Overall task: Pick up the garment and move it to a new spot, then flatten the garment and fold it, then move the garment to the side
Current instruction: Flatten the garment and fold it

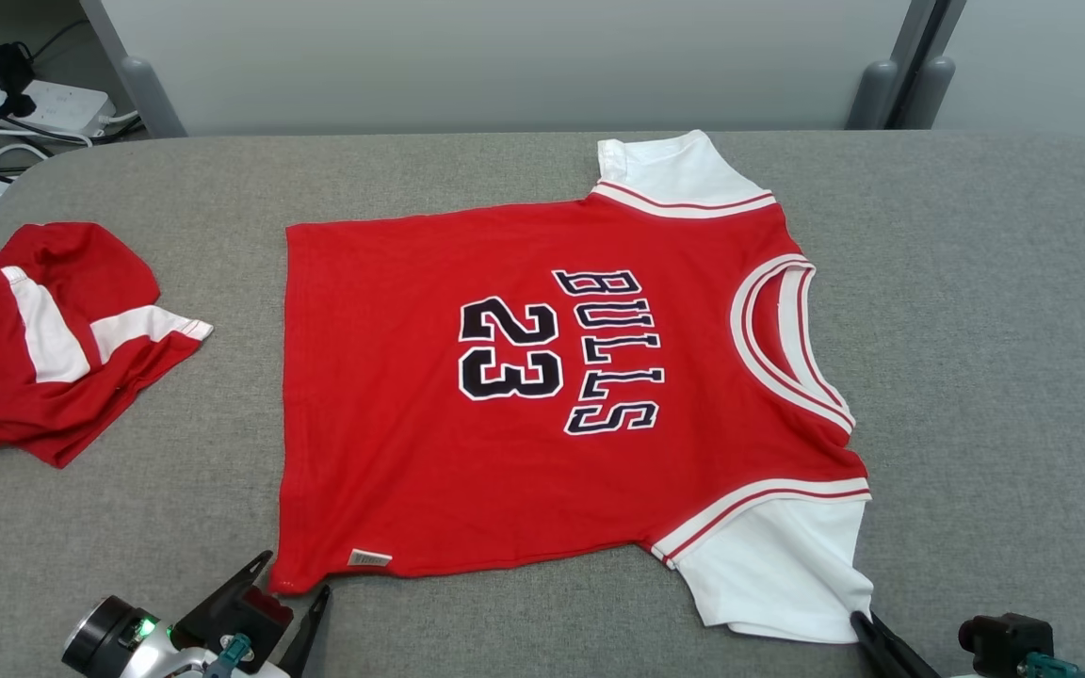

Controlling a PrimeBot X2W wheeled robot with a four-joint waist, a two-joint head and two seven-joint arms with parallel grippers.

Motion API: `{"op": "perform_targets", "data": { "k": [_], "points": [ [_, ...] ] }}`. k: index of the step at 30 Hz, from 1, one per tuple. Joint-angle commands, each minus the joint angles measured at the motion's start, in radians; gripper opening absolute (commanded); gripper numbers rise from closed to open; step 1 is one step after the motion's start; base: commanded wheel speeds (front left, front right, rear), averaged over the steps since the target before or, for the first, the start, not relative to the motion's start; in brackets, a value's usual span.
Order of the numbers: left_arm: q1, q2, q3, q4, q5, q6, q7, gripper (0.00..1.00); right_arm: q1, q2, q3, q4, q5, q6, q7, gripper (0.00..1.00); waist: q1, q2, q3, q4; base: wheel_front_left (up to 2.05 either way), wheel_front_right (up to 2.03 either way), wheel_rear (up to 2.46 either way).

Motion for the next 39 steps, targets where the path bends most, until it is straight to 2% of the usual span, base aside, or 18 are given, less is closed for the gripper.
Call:
{"op": "perform_targets", "data": {
  "k": [1, 3, 4, 5, 6, 7, 8, 13, 22, 28, 39],
  "points": [
    [-0.048, 0.037, 0.021, -0.009, 0.011, -0.002, -0.006, 1.0, -0.016, -0.013, 0.02, -0.005, 0.008, 0.004, -0.013, 0.0, 0.0, -0.0001, 0.002, 0.001, 0.0, 0.0, 0.0],
    [-0.054, 0.041, 0.009, -0.014, 0.018, 0.004, -0.006, 1.0, -0.018, -0.011, 0.023, -0.003, 0.008, 0.004, -0.013, 0.0, 0.0, -0.0001, 0.004, 0.003, 0.0, 0.0, 0.0],
    [-0.054, 0.042, 0.006, -0.016, 0.019, 0.008, -0.006, 0.85, -0.019, -0.01, 0.024, -0.001, 0.008, 0.004, -0.013, 0.0, 0.0, -0.0001, 0.004, 0.004, 0.0, 0.0, 0.0],
    [-0.054, 0.043, 0.002, -0.017, 0.019, 0.011, -0.006, 0.76, -0.02, -0.009, 0.024, -0.001, 0.009, 0.004, -0.013, 0.0, 0.0, -0.0001, 0.004, 0.004, 0.0, 0.0, 0.0],
    [-0.055, 0.043, 0.0, -0.018, 0.017, 0.012, -0.006, 0.49, -0.021, -0.008, 0.025, 0.0, 0.009, 0.004, -0.013, 0.0, 0.0, -0.0001, 0.004, 0.005, 0.0, 0.0, 0.0],
    [-0.054, 0.045, -0.002, -0.015, 0.014, 0.011, -0.006, 0.1, -0.023, -0.008, 0.026, 0.001, 0.01, 0.004, -0.013, 0.0, 0.0, -0.0001, 0.004, 0.005, 0.0, 0.0, 0.0],
    [-0.054, 0.046, -0.002, -0.006, 0.009, 0.009, -0.006, 0.0, -0.024, -0.007, 0.028, 0.001, 0.011, 0.004, -0.013, 0.0, 0.0, -0.0001, 0.004, 0.004, 0.0, 0.0, 0.0],
    [-0.06, 0.043, -0.004, 0.018, -0.013, 0.002, -0.006, 0.0, -0.03, -0.013, 0.031, -0.005, 0.024, 0.004, -0.013, 0.0, 0.0, -0.0001, 0.0, 0.005, 0.0, 0.0, 0.0],
    [-0.038, 0.07, -0.001, 0.042, -0.038, -0.007, -0.006, 0.0, -0.01, -0.093, 0.085, -0.052, 0.074, 0.004, 0.058, 0.0, 0.0, -0.0001, -0.016, 0.004, 0.0, 0.0, 0.0],
    [-0.028, 0.083, -0.001, 0.057, -0.05, -0.005, -0.006, 0.0, 0.016, -0.154, 0.147, -0.148, 0.155, 0.004, 0.113, 0.0, 0.0, -0.0001, -0.029, 0.007, 0.0, 0.0, 0.0],
    [-0.015, 0.078, -0.018, 0.063, -0.072, -0.024, -0.006, 0.0, 0.014, -0.332, 0.258, -0.377, 0.287, 0.004, 0.235, 0.0, 0.0, -0.0001, -0.054, -0.009, 0.0, 0.0, 0.0]
  ]
}}
